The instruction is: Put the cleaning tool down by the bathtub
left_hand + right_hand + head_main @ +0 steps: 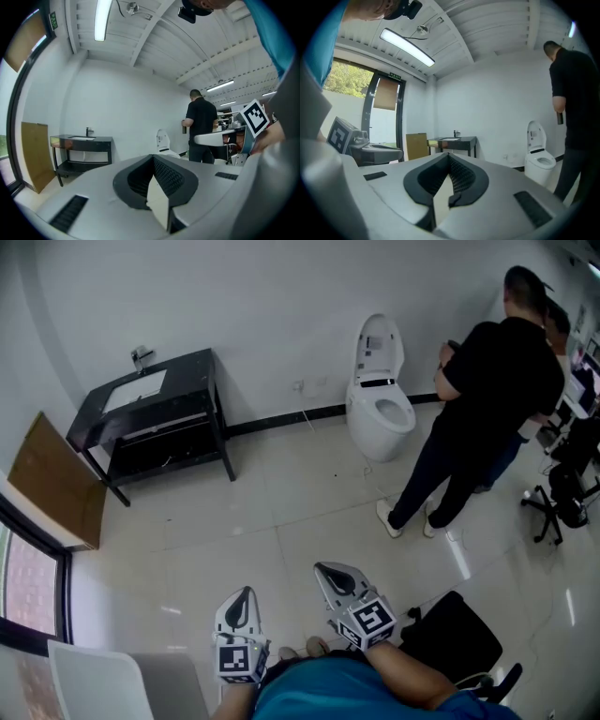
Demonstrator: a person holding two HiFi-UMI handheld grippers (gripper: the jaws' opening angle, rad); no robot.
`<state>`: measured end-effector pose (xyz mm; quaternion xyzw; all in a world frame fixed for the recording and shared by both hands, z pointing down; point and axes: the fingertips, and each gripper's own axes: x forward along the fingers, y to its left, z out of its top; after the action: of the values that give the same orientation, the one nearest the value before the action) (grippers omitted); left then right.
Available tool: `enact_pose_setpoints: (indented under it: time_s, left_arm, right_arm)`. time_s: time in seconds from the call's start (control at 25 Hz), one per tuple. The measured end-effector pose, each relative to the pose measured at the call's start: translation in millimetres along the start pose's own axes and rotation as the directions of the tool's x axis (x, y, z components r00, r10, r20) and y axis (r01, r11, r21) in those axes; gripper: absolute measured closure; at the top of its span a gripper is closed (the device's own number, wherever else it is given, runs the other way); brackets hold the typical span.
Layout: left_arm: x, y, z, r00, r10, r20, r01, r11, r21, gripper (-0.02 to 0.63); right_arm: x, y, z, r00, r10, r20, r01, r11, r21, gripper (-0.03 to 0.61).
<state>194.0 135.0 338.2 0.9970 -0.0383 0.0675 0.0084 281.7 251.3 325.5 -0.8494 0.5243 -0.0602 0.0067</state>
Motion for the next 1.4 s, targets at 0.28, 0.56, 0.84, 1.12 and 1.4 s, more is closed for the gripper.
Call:
enact_pose_setpoints:
  time_s: [0.28,0.56,0.84,1.12,1.4]
  left_arm:
    - [22,-9,0,1.000,-0.020,-0.005,0.019,1.000,-0.009,0.621]
    - [56,-6,8,0.991,0.136,-0.005,-0.136,0.991,-0.015,0.621]
    - [111,-44,16,0.977,0.213,-0.002,-0.213,0.977,-0.015,0.621]
    - [136,-52,14,0.985,0.167,-0.035,-0.166,0.986,0.028,0.620]
    - [151,-47,9,0.990,0.127,-0.060,-0.125,0.992,0.037,0.620]
  right_arm:
    - [-18,-44,2,0.995,-0.095,-0.003,0.095,0.995,-0.017,0.581]
    - [7,-97,3,1.000,0.009,-0.004,-0.009,1.000,-0.012,0.581]
    - [23,-156,18,0.993,0.120,0.000,-0.120,0.991,-0.054,0.582]
    - [37,-171,17,0.995,0.100,-0.007,-0.100,0.995,-0.021,0.583]
    - [46,-170,6,0.996,0.073,-0.054,-0.074,0.997,-0.014,0.583]
